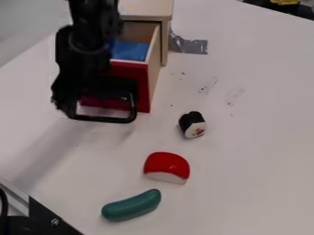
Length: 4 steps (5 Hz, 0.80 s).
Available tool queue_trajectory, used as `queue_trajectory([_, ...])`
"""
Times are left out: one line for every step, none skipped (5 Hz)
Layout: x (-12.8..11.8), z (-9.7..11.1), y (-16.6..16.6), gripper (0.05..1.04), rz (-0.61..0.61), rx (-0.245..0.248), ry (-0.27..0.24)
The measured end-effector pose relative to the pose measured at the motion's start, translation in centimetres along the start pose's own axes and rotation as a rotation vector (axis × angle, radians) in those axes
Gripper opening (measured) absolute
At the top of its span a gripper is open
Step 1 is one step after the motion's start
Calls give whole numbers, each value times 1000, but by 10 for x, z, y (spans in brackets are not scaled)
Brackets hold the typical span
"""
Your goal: Opened the drawer
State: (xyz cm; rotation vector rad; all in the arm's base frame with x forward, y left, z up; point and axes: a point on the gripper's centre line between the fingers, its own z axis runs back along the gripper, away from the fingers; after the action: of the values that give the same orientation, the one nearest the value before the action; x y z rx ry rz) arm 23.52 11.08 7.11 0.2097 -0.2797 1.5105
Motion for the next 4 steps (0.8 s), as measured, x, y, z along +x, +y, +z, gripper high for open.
queue_trajectory([4,53,-20,999,-180,-124,67])
queue_trajectory([7,99,-16,999,-460,-133,119])
queue_trajectory([9,154,14,999,-707,-131,152])
queue_trajectory([-6,183,40,999,-985,-201,217])
